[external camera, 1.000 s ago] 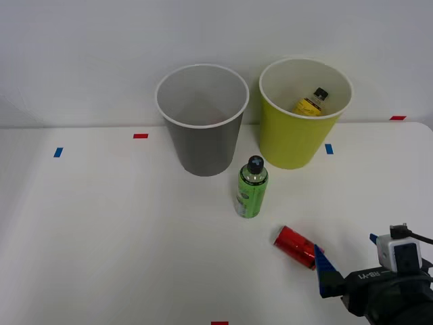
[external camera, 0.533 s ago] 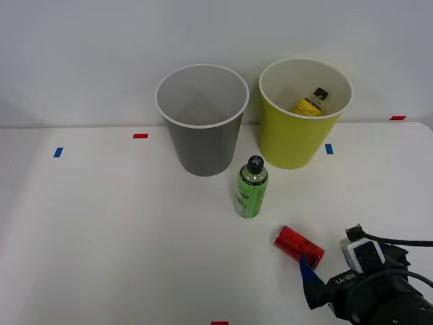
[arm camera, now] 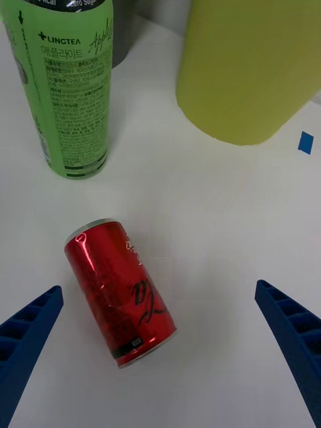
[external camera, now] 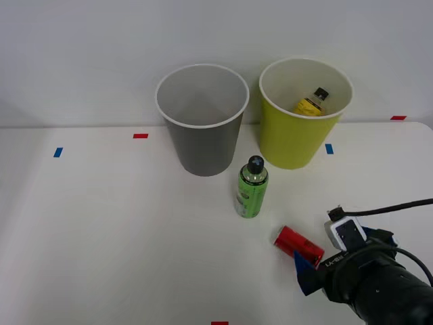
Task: Put cans in the gray bin, plastic bottles in the light green bin
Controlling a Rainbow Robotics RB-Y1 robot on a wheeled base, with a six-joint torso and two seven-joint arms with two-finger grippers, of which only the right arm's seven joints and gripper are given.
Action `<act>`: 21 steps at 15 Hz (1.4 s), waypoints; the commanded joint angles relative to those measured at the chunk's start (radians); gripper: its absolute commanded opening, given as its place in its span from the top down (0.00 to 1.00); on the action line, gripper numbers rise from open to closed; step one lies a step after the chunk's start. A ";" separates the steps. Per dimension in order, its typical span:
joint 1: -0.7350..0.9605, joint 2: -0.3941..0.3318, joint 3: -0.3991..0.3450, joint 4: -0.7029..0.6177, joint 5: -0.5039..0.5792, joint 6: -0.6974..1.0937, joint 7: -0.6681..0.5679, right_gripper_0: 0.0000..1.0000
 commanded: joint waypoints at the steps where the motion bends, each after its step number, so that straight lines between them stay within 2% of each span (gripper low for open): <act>1: -0.076 -0.050 0.000 0.000 -0.115 0.013 0.016 0.00; 3: -0.147 -0.083 0.005 0.000 -0.252 0.015 0.081 0.00; 6: -0.220 -0.088 0.005 0.002 -0.379 0.041 0.134 0.00; 8: -0.237 -0.089 0.029 0.002 -0.381 0.041 0.147 0.00; 12: -0.384 -0.096 0.186 0.054 -0.393 0.041 0.140 0.00; 13: -0.429 -0.096 0.209 0.063 -0.436 0.052 0.137 0.00; 14: -0.502 -0.093 0.227 0.063 -0.529 0.099 0.145 0.00; 16: -0.578 -0.074 0.230 0.065 -0.644 0.165 0.150 0.00; 21: -0.582 0.006 0.230 0.147 -0.650 0.194 0.170 0.00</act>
